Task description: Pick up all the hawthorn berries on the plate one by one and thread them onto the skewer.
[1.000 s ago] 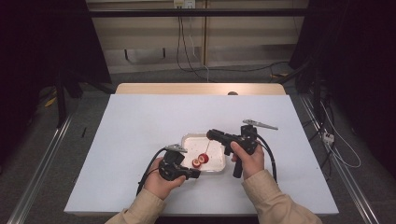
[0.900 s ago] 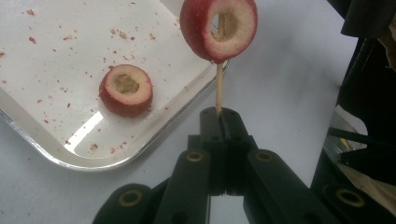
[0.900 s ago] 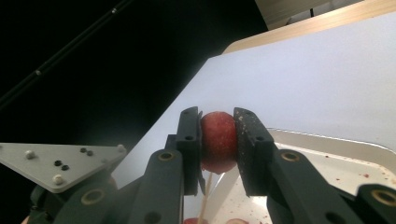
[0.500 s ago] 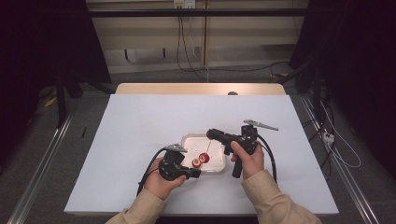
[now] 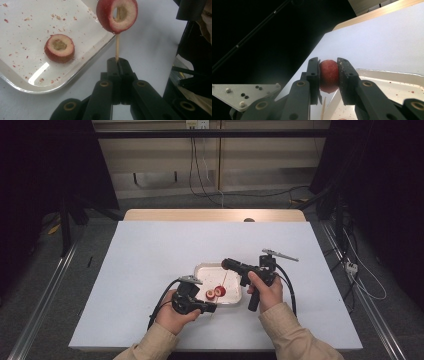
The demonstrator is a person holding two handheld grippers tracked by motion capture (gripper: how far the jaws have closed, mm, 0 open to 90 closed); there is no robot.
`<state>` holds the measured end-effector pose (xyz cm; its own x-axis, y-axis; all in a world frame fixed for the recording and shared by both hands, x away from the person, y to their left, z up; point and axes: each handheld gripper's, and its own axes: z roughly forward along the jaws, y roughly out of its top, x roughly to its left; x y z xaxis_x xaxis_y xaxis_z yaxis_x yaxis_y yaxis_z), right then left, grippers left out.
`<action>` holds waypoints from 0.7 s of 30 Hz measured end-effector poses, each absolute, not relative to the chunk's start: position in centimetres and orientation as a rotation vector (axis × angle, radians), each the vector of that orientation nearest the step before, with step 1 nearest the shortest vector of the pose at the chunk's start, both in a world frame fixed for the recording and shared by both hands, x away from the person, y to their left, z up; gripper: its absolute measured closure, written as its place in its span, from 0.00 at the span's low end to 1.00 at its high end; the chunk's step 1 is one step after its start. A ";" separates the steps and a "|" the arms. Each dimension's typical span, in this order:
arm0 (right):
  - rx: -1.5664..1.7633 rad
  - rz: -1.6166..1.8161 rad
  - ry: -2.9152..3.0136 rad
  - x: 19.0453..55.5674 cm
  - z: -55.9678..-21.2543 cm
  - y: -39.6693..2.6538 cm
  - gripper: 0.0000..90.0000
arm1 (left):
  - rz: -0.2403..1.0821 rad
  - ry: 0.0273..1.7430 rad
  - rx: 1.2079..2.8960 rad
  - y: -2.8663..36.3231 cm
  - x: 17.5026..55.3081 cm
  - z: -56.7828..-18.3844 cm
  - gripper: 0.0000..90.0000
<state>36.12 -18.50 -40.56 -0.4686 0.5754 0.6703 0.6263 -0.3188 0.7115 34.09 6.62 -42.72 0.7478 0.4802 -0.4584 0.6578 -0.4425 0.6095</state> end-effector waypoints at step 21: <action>-1.575 -1.970 -1.758 36.0 -40.5 -18.4 0.81 | -0.278 0.887 2.108 7.0 34.3 -42.8 1.00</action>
